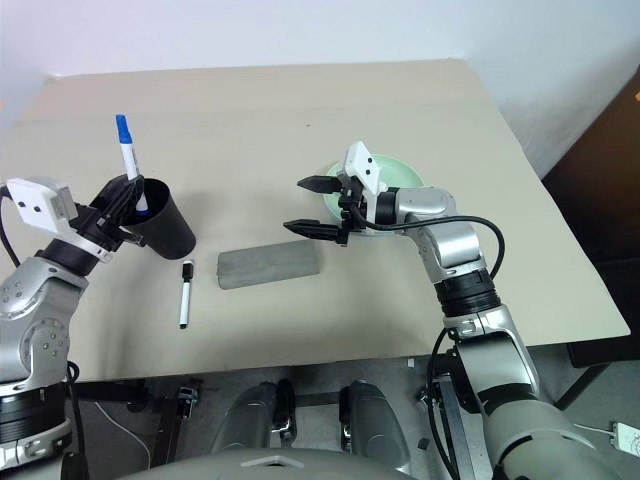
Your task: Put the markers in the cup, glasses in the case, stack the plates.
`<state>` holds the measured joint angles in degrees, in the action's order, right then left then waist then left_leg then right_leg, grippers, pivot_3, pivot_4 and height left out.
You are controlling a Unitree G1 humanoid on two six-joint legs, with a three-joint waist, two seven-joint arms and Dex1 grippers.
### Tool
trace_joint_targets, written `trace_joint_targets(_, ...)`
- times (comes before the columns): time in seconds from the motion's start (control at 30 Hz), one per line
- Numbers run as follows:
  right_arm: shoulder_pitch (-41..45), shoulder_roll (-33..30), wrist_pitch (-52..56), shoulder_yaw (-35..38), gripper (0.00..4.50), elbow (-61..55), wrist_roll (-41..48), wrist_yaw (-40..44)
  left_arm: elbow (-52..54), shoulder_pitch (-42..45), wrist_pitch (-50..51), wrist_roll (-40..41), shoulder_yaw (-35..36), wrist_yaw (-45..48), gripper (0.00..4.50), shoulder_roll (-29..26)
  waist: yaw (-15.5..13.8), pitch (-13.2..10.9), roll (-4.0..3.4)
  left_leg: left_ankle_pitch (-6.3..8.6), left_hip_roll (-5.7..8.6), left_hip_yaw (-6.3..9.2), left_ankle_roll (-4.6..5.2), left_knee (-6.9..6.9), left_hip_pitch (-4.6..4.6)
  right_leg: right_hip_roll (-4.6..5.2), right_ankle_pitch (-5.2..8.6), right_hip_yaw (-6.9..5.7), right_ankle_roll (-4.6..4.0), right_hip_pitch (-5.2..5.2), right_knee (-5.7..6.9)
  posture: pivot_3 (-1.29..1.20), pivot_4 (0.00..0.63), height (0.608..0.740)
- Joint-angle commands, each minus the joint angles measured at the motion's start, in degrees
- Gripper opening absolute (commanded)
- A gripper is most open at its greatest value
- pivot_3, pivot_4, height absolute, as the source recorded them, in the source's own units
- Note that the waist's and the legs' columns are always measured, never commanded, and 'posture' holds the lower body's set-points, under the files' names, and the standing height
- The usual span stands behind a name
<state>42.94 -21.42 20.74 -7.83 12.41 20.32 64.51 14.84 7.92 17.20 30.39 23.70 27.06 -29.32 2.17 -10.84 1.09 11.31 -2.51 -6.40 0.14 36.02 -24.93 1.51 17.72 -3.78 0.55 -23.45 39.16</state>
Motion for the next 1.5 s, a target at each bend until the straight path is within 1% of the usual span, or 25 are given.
trace_joint_targets(0.03, 0.90, -0.03, -1.13, 0.56, 4.50, -0.66, 0.08, 0.18, 1.18, 0.41, -1.06, -0.28, 1.19, 0.04, 1.63, -1.15, 0.00, 0.00, 0.00, 0.00, 0.00, 0.00, 0.00, 0.00, 0.00, 0.00, 0.00, 0.00, 0.00, 0.00, 0.00, 0.00, 0.150, 0.715)
trace_joint_targets(0.3, 0.84, -0.21, -1.46, 0.46, 4.50, -0.55, -0.16, 0.37, 1.01, 0.41, -1.18, -0.51, 1.02, 0.04, 4.44, -1.36, 0.01, 0.00, 0.00, 0.01, 0.00, 0.00, 0.00, -0.01, 0.00, 0.00, 0.00, 0.00, 0.00, 0.00, -0.01, 0.00, 0.150, 0.715)
trace_joint_targets(0.5, 0.88, -0.14, -1.35, 0.50, 4.50, -0.54, -0.18, 0.75, 3.34, 0.07, -0.20, -0.30, 1.58, -0.43, 4.48, -2.17, 0.02, 0.00, 0.00, 0.01, 0.00, 0.00, -0.01, -0.02, 0.00, 0.01, 0.00, 0.00, 0.00, -0.01, -0.01, 0.00, 0.150, 0.715)
trace_joint_targets(0.63, 1.21, 0.18, -1.25, 0.63, 4.50, 0.01, 0.08, 1.14, 7.35, -0.46, 4.53, 1.86, 4.06, -2.48, 4.48, -4.76, 0.04, 0.00, 0.00, 0.01, 0.00, 0.00, -0.01, -0.04, -0.01, 0.01, 0.00, 0.00, -0.01, -0.02, -0.03, 0.00, 0.150, 0.715)
trace_joint_targets(0.7, 1.62, 0.27, -1.49, 0.74, 4.50, 0.73, 0.06, 1.40, 10.51, -0.79, 8.02, 4.47, 6.33, -4.35, 4.48, -5.83, 0.15, -0.01, 0.00, 0.01, -0.01, 0.00, -0.01, -0.04, -0.01, 0.01, 0.00, 0.01, -0.01, -0.02, -0.03, 0.00, 0.150, 0.715)
trace_joint_targets(0.83, 2.87, 0.45, -2.46, 0.96, 4.50, 3.13, -0.20, 2.03, 17.85, -2.41, 18.39, 10.46, 10.54, -9.73, 4.48, -8.62, 0.20, -0.02, 0.00, 0.01, -0.01, 0.01, -0.01, -0.04, -0.02, 0.01, 0.01, 0.01, 0.00, -0.01, -0.04, 0.00, 0.150, 0.715)
trace_joint_targets(0.97, 4.17, 0.77, -4.02, 0.84, 4.50, 5.96, -0.57, 2.78, 25.02, -2.14, 29.25, 10.29, 12.43, -20.20, 4.48, -11.05, 0.11, -0.02, 0.00, 0.01, 0.00, 0.01, -0.01, -0.01, -0.01, 0.00, 0.01, 0.00, 0.01, -0.01, -0.03, 0.00, 0.150, 0.715)
trace_joint_targets(1.1, 5.34, 1.26, -5.34, 0.62, 4.50, 8.21, -1.02, 3.51, 30.59, -2.45, 35.89, 14.63, 14.76, -25.30, 4.48, -10.41, -0.06, -0.02, 0.01, 0.01, 0.00, 0.01, -0.01, -0.01, -0.01, 0.00, 0.01, 0.01, 0.02, 0.01, -0.04, 0.00, 0.150, 0.715)
trace_joint_targets(1.23, 6.60, 1.50, -6.20, 0.68, 4.50, 10.05, -1.31, 4.31, 35.90, -4.96, 41.15, 20.25, 17.67, -28.82, 4.48, -10.20, 0.05, -0.03, 0.02, 0.01, 0.00, 0.01, -0.01, -0.02, -0.01, 0.00, 0.01, 0.01, 0.01, 0.00, -0.04, 0.00, 0.150, 0.715)
trace_joint_targets(1.37, 7.57, 1.40, -6.84, 0.83, 4.50, 11.53, -1.66, 4.82, 39.77, -8.77, 43.90, 24.76, 19.74, -30.55, 4.48, -11.17, 0.17, -0.03, 0.02, 0.02, 0.00, 0.02, -0.04, -0.02, -0.01, -0.01, 0.01, 0.01, 0.01, 0.00, -0.03, 0.00, 0.150, 0.715)
trace_joint_targets(1.5, 7.88, 1.15, -7.27, 0.85, 4.50, 12.09, -1.93, 5.03, 41.66, -11.19, 44.42, 26.93, 21.06, -34.07, 4.48, -11.03, 0.03, -0.03, 0.01, 0.07, 0.00, 0.02, -0.12, -0.01, -0.01, -0.01, 0.01, 0.01, 0.00, 0.01, -0.04, 0.00, 0.150, 0.715)
